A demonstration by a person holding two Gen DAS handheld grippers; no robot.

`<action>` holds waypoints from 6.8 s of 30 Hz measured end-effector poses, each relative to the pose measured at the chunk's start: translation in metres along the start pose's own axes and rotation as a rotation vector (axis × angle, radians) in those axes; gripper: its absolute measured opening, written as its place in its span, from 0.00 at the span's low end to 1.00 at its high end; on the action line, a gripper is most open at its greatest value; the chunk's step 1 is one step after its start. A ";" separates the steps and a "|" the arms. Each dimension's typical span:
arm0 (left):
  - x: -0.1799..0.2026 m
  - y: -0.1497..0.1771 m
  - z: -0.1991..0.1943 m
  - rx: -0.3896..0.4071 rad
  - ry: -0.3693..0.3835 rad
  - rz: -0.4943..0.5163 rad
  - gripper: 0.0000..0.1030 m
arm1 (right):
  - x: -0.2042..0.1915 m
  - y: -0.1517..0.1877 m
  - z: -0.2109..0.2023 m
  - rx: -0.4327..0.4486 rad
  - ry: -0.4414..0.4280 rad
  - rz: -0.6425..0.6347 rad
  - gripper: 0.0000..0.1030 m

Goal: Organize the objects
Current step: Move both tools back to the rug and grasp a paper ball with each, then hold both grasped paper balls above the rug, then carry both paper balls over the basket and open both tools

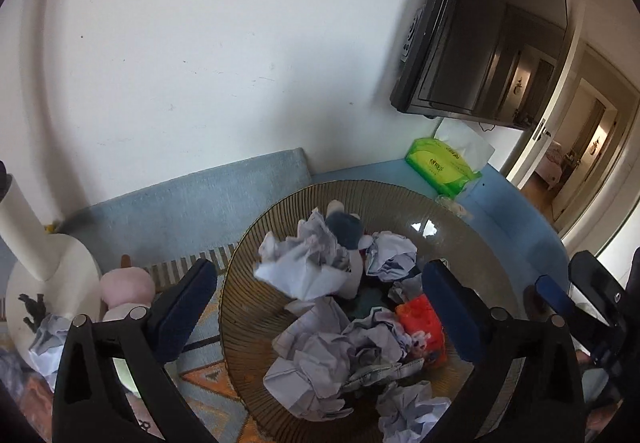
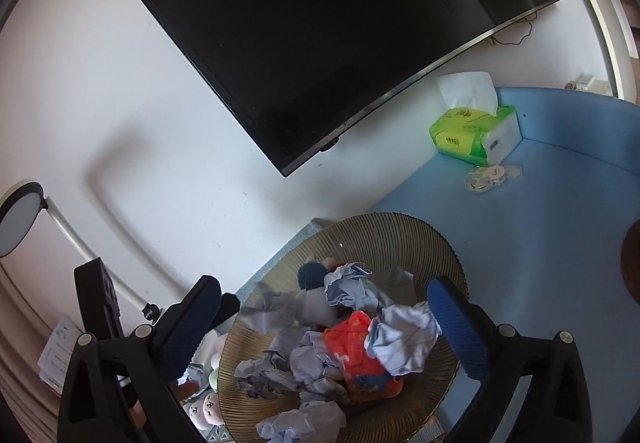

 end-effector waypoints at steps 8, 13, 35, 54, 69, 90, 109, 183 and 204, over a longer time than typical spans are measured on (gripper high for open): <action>-0.018 -0.010 -0.046 0.034 -0.068 0.015 1.00 | -0.035 0.010 -0.007 -0.018 -0.012 -0.010 1.00; -0.047 -0.014 -0.098 0.086 -0.135 -0.002 1.00 | -0.080 0.019 -0.012 -0.023 -0.035 -0.070 1.00; -0.274 0.100 -0.177 0.071 -0.491 -0.254 0.99 | -0.236 0.169 0.095 -0.140 -0.053 -0.427 1.00; -0.298 0.150 -0.125 -0.034 -0.400 -0.357 0.99 | -0.216 0.228 0.192 -0.270 0.011 -0.516 1.00; -0.294 0.154 -0.120 -0.072 -0.385 -0.361 0.99 | -0.215 0.235 0.202 -0.321 0.038 -0.519 1.00; -0.273 0.143 -0.131 -0.028 -0.425 -0.288 0.40 | -0.219 0.226 0.186 -0.256 -0.050 -0.499 0.47; -0.273 0.137 -0.143 -0.028 -0.454 -0.312 0.41 | -0.213 0.219 0.187 -0.266 -0.083 -0.418 0.48; -0.237 0.121 -0.179 0.097 -0.726 -0.157 0.41 | -0.236 0.230 0.125 -0.227 -0.145 -0.662 0.48; 0.122 -0.022 -0.086 0.210 -0.009 0.265 0.42 | -0.090 -0.050 0.016 -0.059 0.068 -0.605 0.48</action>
Point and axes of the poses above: each gripper's, at about its wrist camera, not at the fingertips, and z roughly the way its jaws point, x to its right, y to its underside, the point moved 7 cm from there along z, roughly the way its jaws point, and after that the axes turned 6 degrees about z, right-handed, at the moved point
